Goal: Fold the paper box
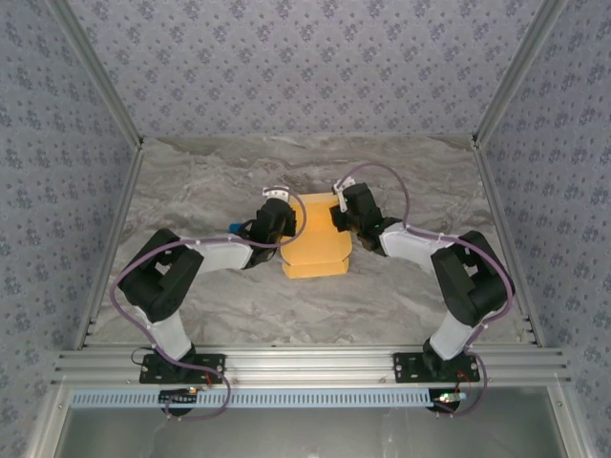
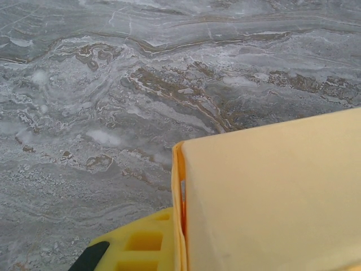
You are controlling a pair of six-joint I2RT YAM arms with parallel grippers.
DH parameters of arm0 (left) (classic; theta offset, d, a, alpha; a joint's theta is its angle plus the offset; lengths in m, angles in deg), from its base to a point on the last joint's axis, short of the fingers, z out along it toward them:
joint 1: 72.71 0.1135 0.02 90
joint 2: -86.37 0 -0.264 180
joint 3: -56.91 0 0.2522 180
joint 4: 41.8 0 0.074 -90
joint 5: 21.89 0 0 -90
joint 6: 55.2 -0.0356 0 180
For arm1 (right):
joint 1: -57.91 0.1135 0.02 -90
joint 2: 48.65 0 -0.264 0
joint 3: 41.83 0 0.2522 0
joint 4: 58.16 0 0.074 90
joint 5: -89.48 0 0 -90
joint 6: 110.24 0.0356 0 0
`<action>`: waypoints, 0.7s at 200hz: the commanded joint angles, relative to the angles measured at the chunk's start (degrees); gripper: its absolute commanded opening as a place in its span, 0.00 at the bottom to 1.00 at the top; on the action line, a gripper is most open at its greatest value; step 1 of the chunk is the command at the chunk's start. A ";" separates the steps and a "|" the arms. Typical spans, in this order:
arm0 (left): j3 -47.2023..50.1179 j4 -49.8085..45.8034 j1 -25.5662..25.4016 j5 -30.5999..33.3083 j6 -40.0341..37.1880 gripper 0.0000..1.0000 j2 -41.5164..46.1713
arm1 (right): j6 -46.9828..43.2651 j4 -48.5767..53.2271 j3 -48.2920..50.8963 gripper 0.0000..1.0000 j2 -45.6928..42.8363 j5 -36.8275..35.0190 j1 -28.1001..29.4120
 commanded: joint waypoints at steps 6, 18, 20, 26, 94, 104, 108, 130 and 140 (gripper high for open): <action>-0.68 0.53 -0.18 -0.54 0.73 0.00 1.78 | 4.77 3.30 -2.51 0.23 1.81 -10.56 0.81; -0.67 0.55 -0.18 -0.57 0.81 0.00 1.79 | 6.01 4.50 -2.80 0.21 2.10 -13.49 1.36; -0.69 0.60 -0.20 -0.57 0.82 0.00 1.79 | 6.24 4.72 -2.81 0.21 2.17 -13.95 1.51; -0.64 0.56 -0.18 -0.58 0.82 0.00 1.79 | 6.84 5.24 -2.94 0.21 2.30 -15.57 1.88; -1.46 -0.17 -0.24 0.70 1.59 0.00 1.02 | 12.45 13.30 -6.33 0.18 4.43 -31.54 7.47; -1.50 -0.40 -0.18 1.11 1.69 0.00 0.93 | 13.09 14.62 -7.07 0.18 4.90 -33.05 8.12; -1.55 -0.48 -0.19 1.28 1.74 0.00 0.91 | 13.35 15.06 -7.41 0.18 5.04 -33.64 8.38; -1.70 -0.98 -0.25 1.84 2.33 0.00 0.82 | 14.54 17.73 -8.84 0.19 6.25 -36.32 9.11; -1.67 -1.20 -0.18 1.96 2.55 0.00 0.82 | 14.92 18.33 -9.11 0.19 6.68 -37.42 9.23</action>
